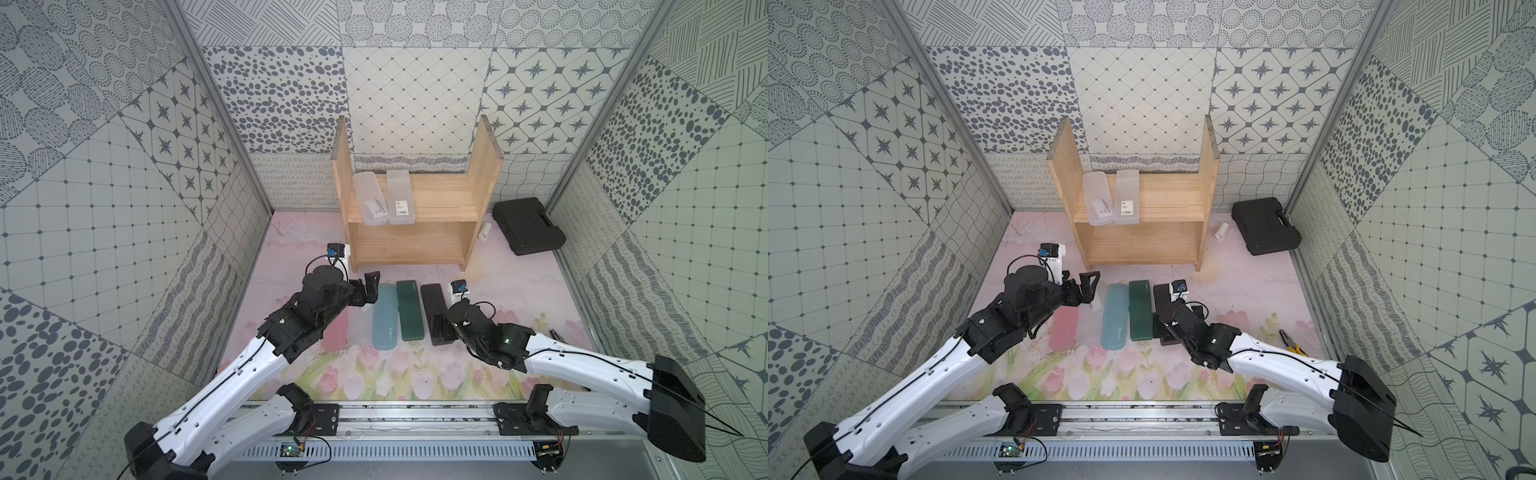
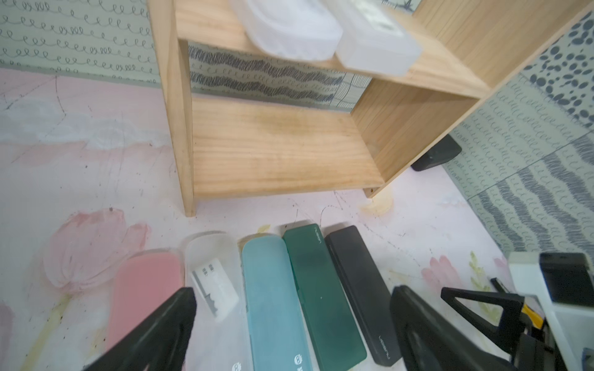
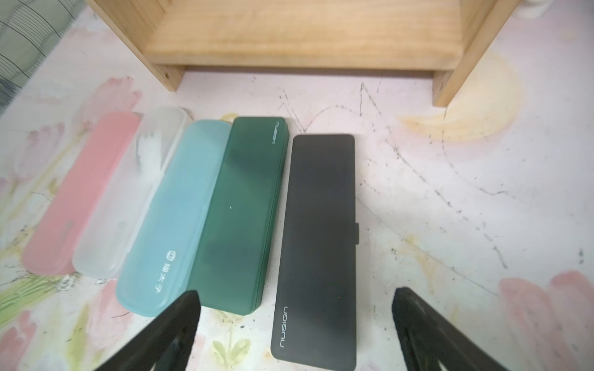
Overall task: Remove the pencil cases from the shelf
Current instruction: Place the pencil case at the center of the board, then pick up the pencil case from the shelf.
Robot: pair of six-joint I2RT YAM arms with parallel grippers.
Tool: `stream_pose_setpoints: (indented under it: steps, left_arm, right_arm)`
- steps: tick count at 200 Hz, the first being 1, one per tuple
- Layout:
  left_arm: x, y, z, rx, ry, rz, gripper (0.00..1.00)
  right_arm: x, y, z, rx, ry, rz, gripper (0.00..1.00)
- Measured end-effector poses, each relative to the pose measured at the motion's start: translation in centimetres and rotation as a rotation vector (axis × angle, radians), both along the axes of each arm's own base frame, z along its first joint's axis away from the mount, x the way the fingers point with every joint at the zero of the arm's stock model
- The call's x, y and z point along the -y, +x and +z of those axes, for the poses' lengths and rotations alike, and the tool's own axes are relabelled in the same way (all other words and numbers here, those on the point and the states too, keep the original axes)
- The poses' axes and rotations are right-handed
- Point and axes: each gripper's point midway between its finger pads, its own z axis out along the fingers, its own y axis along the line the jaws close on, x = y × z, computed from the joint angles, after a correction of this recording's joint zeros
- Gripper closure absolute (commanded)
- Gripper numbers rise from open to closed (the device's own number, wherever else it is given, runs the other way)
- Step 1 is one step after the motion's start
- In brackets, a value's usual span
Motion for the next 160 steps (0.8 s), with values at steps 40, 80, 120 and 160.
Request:
stream_pose_setpoints:
  steps: [40, 80, 120, 160]
  left_arm:
    - [1.4, 3.0, 4.1, 0.012, 0.008, 0.028, 0.01]
    - [3.3, 6.1, 6.7, 0.013, 0.017, 0.035, 0.01]
    - [5.6, 9.2, 9.6, 0.031, 0.003, 0.018, 0.01]
    - [7.6, 12.3, 10.7, 0.031, 0.018, 0.017, 0.01]
  right_arm:
    - [2.0, 0.2, 3.4, 0.091, 0.004, 0.021, 0.02]
    - [2.3, 0.3, 3.7, 0.151, -0.057, 0.075, 0.02]
    - [2.7, 0.4, 1.7, 0.161, -0.114, 0.089, 0.02]
    - [2.9, 0.4, 0.9, 0.158, -0.125, 0.083, 0.02]
